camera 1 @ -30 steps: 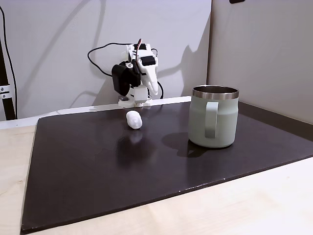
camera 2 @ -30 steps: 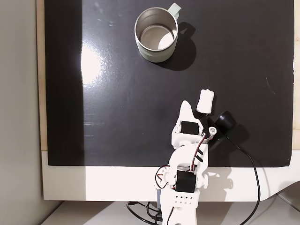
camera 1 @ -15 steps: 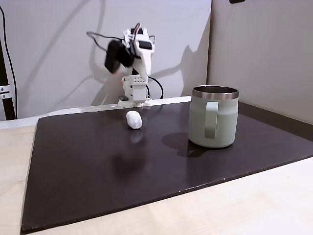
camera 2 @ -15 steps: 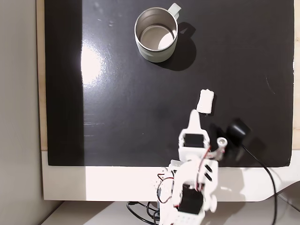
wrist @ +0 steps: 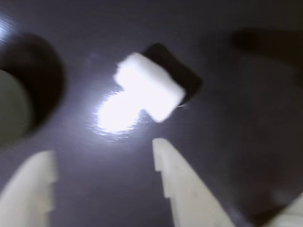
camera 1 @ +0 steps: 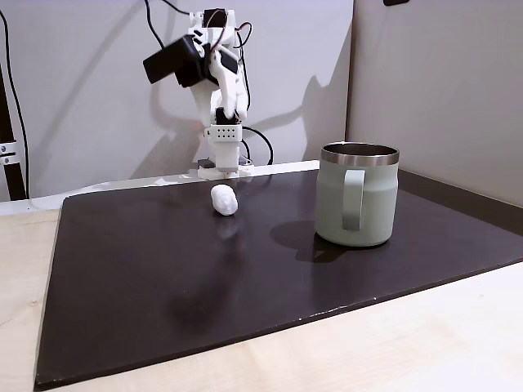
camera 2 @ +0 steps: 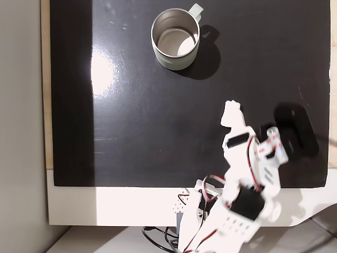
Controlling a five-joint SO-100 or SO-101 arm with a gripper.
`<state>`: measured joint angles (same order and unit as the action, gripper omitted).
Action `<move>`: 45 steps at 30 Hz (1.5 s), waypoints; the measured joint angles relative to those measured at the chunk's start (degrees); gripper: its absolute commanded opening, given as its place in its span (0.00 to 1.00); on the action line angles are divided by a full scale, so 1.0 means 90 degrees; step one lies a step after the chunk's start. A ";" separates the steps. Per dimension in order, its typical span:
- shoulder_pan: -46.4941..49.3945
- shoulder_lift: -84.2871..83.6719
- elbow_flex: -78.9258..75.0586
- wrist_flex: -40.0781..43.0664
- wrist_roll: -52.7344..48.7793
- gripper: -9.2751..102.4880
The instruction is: Grasp a gauze and put it in the cup.
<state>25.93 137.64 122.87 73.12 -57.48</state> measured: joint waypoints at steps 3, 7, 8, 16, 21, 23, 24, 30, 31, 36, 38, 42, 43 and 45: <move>0.0049 -0.0703 -0.0195 0.0166 -0.0918 0.40; 0.0049 -0.1602 -0.0537 0.0479 -0.2090 0.40; 0.0059 -0.1826 -0.0684 0.0547 -0.2275 0.40; 0.0010 -0.4326 -0.2686 0.1416 -0.2725 0.39; 0.0020 -0.5557 -0.3467 0.1514 -0.2734 0.39; 0.0020 -0.5732 -0.3477 0.1504 -0.2734 0.39; 0.0020 -0.5781 -0.3467 0.1436 -0.2734 0.39; 0.0020 -0.6006 -0.2773 0.0645 -0.2734 0.37; 0.0020 -0.6074 -0.2676 0.0537 -0.2734 0.37; -0.0020 -0.6553 -0.2305 -0.0039 -0.2734 0.30; -0.0068 -0.6699 -0.2256 -0.0176 -0.2734 0.26; -0.0186 -0.6836 -0.2246 -0.0303 -0.2588 0.08; -0.0205 -0.6846 -0.2246 -0.0322 -0.2578 0.08; -0.0205 -0.6855 -0.2256 -0.0332 -0.2461 0.08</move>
<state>24.08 75.94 102.57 70.14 -79.63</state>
